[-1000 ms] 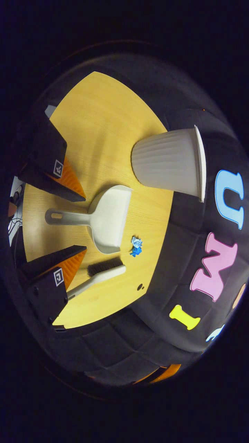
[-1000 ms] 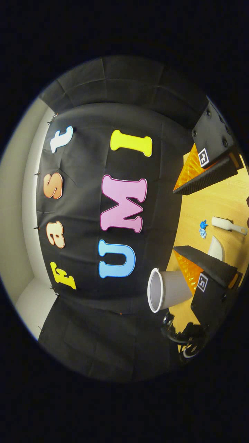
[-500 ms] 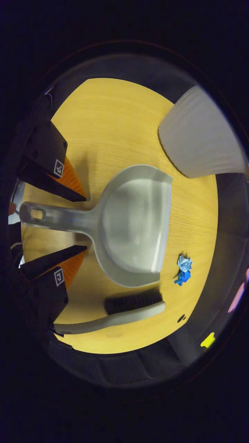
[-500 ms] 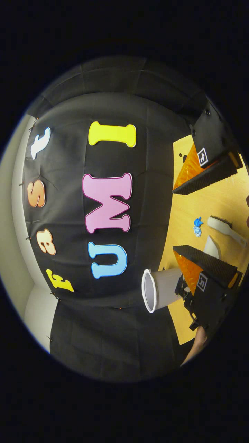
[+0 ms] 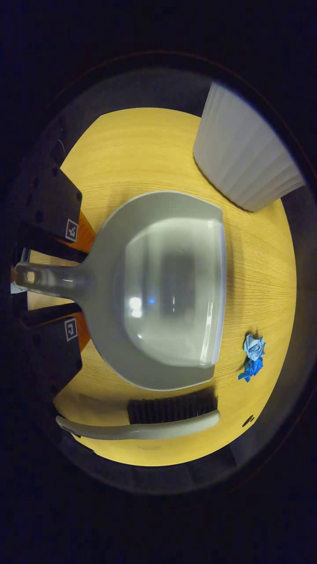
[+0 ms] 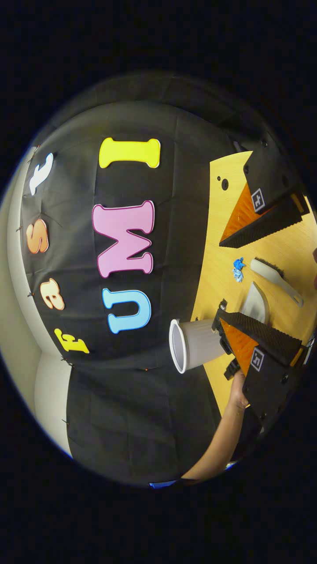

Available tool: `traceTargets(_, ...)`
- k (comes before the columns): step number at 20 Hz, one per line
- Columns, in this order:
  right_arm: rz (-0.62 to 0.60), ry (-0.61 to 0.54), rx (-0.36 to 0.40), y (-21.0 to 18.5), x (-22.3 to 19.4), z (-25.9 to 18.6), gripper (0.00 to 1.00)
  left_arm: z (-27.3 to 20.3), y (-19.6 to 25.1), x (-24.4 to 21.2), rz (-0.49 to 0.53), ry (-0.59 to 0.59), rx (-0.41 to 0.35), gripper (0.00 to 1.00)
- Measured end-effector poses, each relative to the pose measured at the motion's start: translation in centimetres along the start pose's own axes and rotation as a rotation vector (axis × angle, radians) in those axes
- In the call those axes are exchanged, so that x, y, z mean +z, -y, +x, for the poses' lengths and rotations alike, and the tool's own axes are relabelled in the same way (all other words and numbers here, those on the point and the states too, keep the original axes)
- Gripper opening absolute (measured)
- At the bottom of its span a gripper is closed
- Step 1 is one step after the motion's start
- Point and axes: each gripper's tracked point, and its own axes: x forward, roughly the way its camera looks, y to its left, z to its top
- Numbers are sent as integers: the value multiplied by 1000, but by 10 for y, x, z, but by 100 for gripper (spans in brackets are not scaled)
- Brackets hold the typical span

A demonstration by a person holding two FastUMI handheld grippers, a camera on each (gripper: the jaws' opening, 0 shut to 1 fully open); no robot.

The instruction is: Pick up the small broom and dustpan from the desktop, sweep the trash into the dustpan with the broom, and then empty the trash into the garbage bin.

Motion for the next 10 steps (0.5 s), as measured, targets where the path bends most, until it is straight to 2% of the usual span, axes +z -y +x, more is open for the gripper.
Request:
traceTargets(2, -15, -39, -2, -3, -12, 6, 92, 12, 0, -4, 25, -4, -21, 38)
traceTargets(3, -4, -72, 0, -7, -23, 10, 92, 0, 0, -1, 33, 1, -25, 36)
traceTargets(5, 35, -169, 5, -16, -49, 18, 95, 5, -1, -2, 45, 14, -34, 33)
traceTargets(8, 84, -380, -49, -24, -100, 27, 95, 4, -4, -5, 68, 41, -67, 31)
traceTargets(9, 98, -469, -69, -26, -122, 27, 92, 6, -6, -7, 84, 48, -77, 32)
traceTargets(10, 115, -559, -100, -24, -143, 27, 95, 7, -8, -9, 95, 56, -86, 32)
